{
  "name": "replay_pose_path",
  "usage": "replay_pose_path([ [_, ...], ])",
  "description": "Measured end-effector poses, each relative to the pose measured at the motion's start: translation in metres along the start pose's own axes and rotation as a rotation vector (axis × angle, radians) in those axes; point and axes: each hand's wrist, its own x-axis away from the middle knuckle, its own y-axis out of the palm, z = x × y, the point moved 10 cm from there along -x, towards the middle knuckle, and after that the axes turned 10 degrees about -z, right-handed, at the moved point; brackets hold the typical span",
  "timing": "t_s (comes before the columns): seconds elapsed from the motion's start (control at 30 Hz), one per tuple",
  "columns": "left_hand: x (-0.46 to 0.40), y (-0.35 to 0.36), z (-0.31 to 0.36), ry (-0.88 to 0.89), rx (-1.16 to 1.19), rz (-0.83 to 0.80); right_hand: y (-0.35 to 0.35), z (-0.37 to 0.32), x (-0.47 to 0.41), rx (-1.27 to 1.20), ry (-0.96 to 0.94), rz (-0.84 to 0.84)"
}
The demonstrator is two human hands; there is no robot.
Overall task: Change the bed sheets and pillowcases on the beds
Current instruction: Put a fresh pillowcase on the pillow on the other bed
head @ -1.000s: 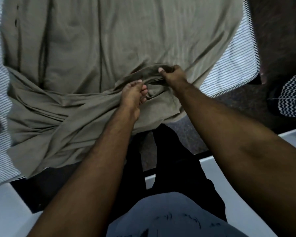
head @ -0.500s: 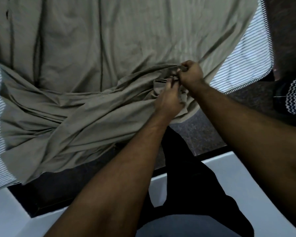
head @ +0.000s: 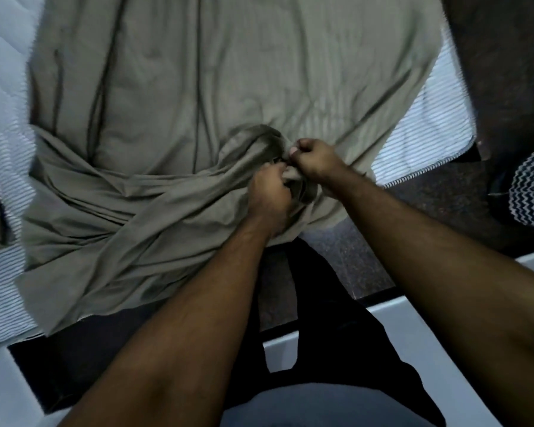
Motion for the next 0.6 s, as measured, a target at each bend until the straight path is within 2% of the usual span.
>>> replay_pose_path([
  [0.13, 0.059, -0.099, -0.019, 0.032, 0.27, 0.308, 0.031, -0.079, 0.046, -0.171, -0.14, 0.0],
  [0.2, 0.095, -0.15, -0.027, 0.002, 0.369, 0.463, 0.057, -0.132, 0.075, -0.245, -0.222, -0.053],
  [0.33, 0.178, -0.255, -0.049, -0.025, 0.639, 0.736, 0.13, -0.248, 0.155, -0.434, -0.381, -0.281],
  [0.47, 0.275, -0.36, -0.083, -0.014, 0.786, 0.941, 0.205, -0.343, 0.245, -0.477, -0.526, -0.565],
  [0.6, 0.365, -0.431, -0.09, 0.17, 1.085, 1.027, 0.266, -0.411, 0.331, -0.441, -0.646, -0.803],
])
